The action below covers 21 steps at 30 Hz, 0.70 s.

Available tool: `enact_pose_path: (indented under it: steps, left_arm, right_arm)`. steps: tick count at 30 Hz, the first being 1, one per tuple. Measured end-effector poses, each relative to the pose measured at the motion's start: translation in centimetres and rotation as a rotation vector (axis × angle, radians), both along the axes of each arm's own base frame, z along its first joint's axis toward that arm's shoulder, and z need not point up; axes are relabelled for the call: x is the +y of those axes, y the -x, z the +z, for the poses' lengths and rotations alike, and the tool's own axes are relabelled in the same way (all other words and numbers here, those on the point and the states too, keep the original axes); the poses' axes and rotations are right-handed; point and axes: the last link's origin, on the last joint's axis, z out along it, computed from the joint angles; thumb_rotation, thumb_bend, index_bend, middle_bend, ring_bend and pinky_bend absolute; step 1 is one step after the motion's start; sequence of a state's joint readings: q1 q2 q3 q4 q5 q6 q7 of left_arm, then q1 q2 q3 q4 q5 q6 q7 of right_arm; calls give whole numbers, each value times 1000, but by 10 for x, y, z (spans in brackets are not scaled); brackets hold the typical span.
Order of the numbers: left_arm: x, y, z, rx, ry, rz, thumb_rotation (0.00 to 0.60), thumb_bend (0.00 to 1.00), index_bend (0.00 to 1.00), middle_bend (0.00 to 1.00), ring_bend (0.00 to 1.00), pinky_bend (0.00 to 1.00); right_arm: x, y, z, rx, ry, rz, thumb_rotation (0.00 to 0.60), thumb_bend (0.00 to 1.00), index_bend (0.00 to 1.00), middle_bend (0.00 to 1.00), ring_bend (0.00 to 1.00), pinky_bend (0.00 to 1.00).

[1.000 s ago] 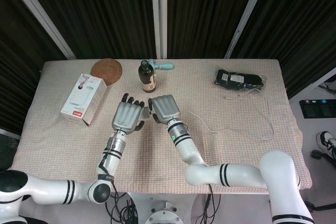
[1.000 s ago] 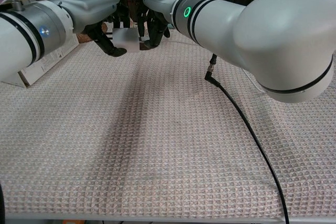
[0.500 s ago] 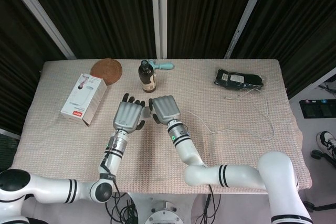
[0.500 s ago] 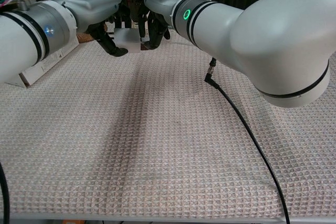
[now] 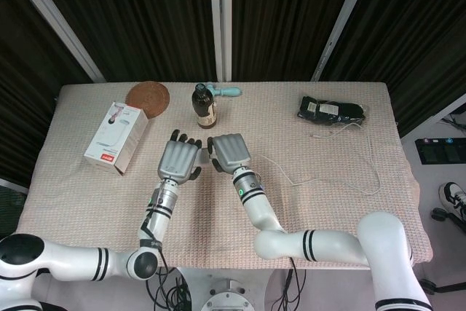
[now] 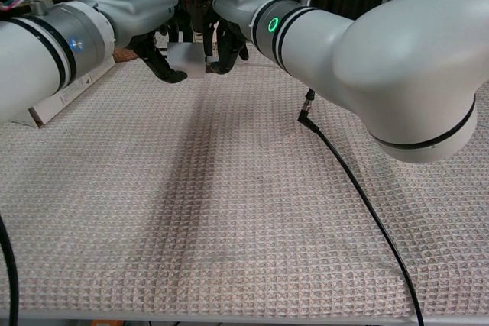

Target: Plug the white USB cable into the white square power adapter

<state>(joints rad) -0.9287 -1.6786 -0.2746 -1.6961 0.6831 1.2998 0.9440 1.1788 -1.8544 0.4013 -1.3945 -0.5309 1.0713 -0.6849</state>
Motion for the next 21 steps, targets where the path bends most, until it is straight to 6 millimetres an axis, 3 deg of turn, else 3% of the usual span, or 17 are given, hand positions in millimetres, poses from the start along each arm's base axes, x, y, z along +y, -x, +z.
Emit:
enact_pose_path:
  steps: [3, 6, 15, 21]
  left_arm:
    - [1, 1, 0, -1, -1, 3, 520, 285, 452, 443, 233, 157]
    - [1, 2, 1, -3, -1, 4, 523, 285, 452, 443, 233, 157]
    - [-1, 9, 3, -22, -1, -2, 521, 286, 439, 427, 231, 155]
    - [-4, 31, 4, -51, 6, 14, 584, 285, 369, 366, 180, 145]
  right_arm:
    - [0, 2, 1, 0, 4, -5, 600, 108, 430, 478, 685, 886]
    - [-1, 4, 3, 0, 10, -9, 600, 23, 352, 450, 681, 869]
    - [-3, 13, 11, 18, 34, -19, 600, 0, 201, 403, 645, 828]
    - [-6, 34, 33, 64, 68, -16, 600, 0, 87, 305, 441, 676]
